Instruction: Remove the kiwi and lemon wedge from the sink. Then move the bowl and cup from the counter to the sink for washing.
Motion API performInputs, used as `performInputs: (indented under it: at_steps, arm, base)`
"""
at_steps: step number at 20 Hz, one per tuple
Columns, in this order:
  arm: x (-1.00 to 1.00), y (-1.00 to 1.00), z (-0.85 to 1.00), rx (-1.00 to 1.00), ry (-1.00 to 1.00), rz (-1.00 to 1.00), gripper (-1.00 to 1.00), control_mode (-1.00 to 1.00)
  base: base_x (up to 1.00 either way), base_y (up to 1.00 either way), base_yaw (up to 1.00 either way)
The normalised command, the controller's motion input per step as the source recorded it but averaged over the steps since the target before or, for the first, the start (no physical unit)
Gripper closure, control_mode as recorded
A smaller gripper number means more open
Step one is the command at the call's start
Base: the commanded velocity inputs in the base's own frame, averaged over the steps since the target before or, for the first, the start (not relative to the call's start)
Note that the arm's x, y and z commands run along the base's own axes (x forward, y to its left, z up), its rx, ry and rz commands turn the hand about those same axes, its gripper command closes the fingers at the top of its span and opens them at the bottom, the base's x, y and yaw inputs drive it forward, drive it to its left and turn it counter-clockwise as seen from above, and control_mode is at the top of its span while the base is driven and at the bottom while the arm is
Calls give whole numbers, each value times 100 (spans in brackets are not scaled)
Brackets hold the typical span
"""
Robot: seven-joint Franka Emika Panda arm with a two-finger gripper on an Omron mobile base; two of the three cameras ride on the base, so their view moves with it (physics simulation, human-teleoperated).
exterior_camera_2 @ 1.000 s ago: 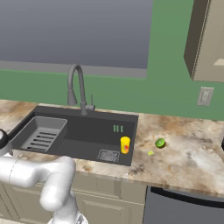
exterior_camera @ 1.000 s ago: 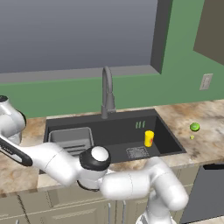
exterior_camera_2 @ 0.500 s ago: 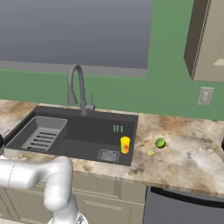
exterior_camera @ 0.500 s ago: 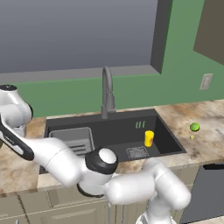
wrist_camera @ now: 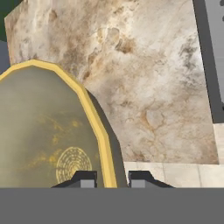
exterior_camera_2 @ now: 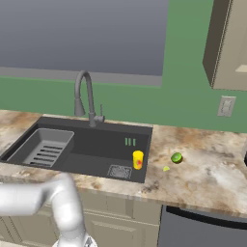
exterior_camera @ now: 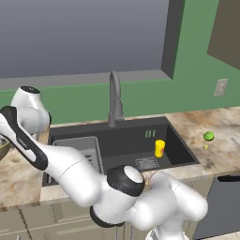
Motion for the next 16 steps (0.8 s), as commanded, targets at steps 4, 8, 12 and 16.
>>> performInputs:
  at_steps: [4, 8, 12, 16]
  arm:
    - [-30, -38, 34, 9, 0, -4, 100, -100]
    - [-24, -39, 37, 5, 0, -5, 100, -100]
    - [-21, -36, 40, 0, 0, -5, 100, -100]
    - [-20, -35, 40, 0, 0, -6, 100, -100]
  base:
    - [0, 0, 0]
    - [0, 0, 0]
    - [0, 0, 0]
    - [0, 0, 0]
